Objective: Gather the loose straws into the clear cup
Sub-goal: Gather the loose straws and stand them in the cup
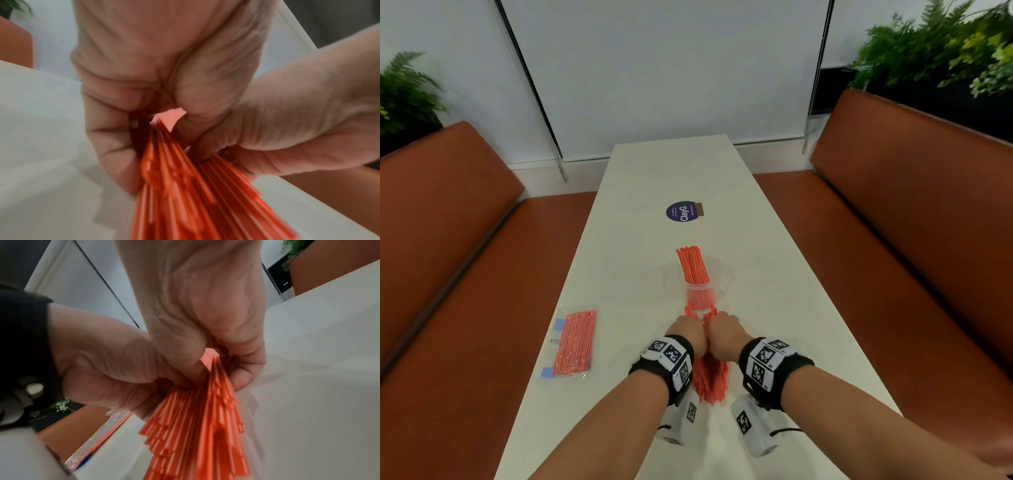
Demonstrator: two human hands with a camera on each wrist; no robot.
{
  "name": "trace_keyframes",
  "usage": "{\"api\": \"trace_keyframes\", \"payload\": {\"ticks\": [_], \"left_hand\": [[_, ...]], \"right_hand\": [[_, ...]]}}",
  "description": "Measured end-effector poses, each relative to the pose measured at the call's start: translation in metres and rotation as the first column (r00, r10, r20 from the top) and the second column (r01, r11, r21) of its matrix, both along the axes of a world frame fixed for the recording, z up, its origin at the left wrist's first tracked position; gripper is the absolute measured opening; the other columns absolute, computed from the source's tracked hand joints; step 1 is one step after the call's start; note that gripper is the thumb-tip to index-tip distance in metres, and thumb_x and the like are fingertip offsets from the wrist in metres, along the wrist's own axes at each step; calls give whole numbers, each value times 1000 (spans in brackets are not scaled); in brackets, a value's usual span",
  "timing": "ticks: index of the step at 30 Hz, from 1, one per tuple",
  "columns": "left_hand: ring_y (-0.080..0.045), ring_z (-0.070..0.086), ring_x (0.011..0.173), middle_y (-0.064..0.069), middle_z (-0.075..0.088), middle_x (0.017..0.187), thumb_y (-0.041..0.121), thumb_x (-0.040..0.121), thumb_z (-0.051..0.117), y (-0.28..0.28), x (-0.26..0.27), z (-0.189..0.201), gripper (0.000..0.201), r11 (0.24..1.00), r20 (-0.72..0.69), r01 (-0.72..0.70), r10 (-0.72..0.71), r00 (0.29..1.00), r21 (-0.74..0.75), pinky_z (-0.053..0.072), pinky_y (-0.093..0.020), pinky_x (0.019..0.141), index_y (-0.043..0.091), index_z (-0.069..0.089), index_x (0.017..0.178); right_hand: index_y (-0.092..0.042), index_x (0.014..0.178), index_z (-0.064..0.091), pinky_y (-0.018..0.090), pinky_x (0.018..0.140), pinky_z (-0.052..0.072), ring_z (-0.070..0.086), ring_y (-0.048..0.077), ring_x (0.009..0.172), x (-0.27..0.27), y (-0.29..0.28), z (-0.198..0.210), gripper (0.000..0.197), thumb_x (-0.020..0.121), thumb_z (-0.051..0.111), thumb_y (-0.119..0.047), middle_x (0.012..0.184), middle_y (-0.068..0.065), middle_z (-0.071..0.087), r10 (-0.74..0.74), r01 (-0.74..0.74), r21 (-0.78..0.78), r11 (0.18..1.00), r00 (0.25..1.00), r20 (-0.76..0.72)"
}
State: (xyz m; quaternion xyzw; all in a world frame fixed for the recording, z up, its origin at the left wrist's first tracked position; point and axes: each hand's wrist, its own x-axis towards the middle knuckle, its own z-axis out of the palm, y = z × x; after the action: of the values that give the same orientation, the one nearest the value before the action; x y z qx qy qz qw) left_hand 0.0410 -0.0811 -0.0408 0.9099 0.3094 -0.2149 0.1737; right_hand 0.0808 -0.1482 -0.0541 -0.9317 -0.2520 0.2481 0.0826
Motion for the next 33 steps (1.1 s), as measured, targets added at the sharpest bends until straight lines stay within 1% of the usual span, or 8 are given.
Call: {"api": "trace_keyframes", "payload": {"ticks": [8,13,15,19,21,23,29,33], "left_hand": [[-32,58,120,-20,57,132,10,96,41,4,-7,3,37,990,32,-99,102,994,-96,48,-33,97,-4,55,127],[-30,61,108,-12,63,85,7,97,45,11,-15,17,31,960,143,-142,180,973,-242,47,-34,96,-8,63,116],[-26,60,103,-14,67,101,10,97,48,15,-18,20,30,879,171,-269,357,918,-394,49,-30,88,-7,65,115],[-25,56,76,-4,53,71,1,92,42,30,-18,9,34,644,266,-358,667,696,-677,56,-47,84,-11,55,122],[-21,51,59,-9,51,67,-6,92,36,32,-21,13,29,536,195,-389,739,645,-749,51,-39,59,-4,52,115],[-18,47,52,-11,51,66,-8,91,34,33,-24,17,22,457,162,-395,792,589,-797,40,-30,49,-3,50,106],[-15,44,55,-8,46,69,-5,91,37,34,-24,17,29,385,184,-306,832,523,-871,40,-28,50,-1,44,119],[-17,47,61,-8,48,75,0,92,38,38,-22,18,24,383,232,-260,853,468,-886,44,-31,57,5,45,114]], "right_hand": [[1,120,49,35,91,48,55,32,114,-1,1,-5,31,90,47,-9,125,18,52,-60,59,91,994,998,9],[6,113,51,31,72,48,63,30,99,16,-7,0,27,90,45,-8,115,18,61,-195,216,248,944,975,-105],[6,114,46,29,63,47,60,24,82,23,-12,7,26,91,44,-7,97,13,60,-280,327,345,880,943,-178],[-1,96,41,35,65,48,48,18,61,39,-21,23,7,90,37,1,71,7,45,-324,496,515,699,862,-391],[-3,97,39,34,60,47,44,15,58,51,-21,32,6,91,37,-3,73,6,44,-307,468,585,663,882,-357],[-2,105,39,31,55,44,45,14,61,64,-17,47,13,93,38,-7,80,7,46,-313,440,659,611,898,-310],[-9,98,31,33,54,37,38,12,56,86,19,95,3,97,33,-9,71,1,39,-208,212,908,361,967,-143],[-10,97,30,20,52,34,36,9,56,84,45,93,4,98,32,-7,70,-4,38,-210,68,957,282,978,-8]]}}
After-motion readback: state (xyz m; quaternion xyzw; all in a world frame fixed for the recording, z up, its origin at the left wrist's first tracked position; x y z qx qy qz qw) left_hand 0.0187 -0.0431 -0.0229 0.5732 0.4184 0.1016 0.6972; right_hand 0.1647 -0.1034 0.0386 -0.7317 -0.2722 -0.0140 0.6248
